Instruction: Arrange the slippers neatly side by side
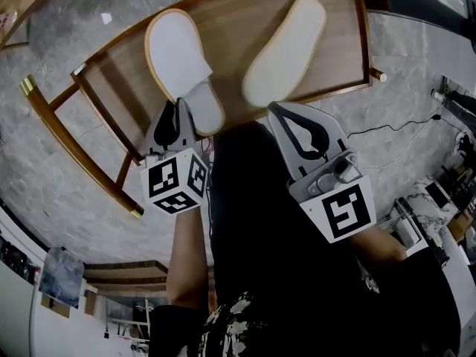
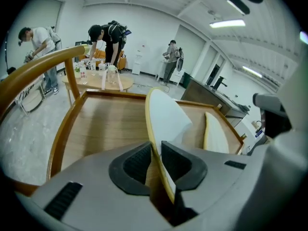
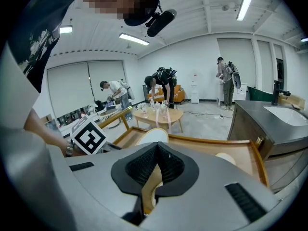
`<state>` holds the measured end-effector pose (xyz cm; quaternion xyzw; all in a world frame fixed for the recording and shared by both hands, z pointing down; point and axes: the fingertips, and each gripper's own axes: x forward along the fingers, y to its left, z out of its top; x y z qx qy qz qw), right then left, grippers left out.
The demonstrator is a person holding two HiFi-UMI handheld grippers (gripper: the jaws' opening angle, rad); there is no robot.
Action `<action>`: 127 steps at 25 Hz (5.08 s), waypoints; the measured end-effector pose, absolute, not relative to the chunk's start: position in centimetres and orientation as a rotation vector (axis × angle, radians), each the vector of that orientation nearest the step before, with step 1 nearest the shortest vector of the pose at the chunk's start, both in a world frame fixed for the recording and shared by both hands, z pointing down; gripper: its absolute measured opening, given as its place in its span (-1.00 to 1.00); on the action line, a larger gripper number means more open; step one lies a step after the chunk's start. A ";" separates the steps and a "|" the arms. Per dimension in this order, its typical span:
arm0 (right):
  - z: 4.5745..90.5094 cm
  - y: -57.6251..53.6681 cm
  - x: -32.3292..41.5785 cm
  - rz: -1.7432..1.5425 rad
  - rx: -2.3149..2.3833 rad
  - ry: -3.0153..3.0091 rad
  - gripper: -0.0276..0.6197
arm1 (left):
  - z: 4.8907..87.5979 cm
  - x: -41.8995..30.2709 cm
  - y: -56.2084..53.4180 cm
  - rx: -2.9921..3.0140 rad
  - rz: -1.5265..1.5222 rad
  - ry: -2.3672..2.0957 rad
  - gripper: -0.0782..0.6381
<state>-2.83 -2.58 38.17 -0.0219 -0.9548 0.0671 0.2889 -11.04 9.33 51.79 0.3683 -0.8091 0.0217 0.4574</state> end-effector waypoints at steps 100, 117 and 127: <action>47.6 -13.9 3.4 0.243 0.165 -2.321 -0.92 | 51.9 1.6 -4.3 1.656 0.647 -1.352 -0.64; 49.2 -7.6 -3.1 -0.442 -1.302 -1.907 -0.57 | 53.4 2.4 -4.0 1.219 0.222 -1.469 -0.46; 52.5 -6.8 -1.6 -0.406 -1.431 -1.669 -0.86 | 54.3 1.1 -3.6 1.073 0.160 -1.580 -0.64</action>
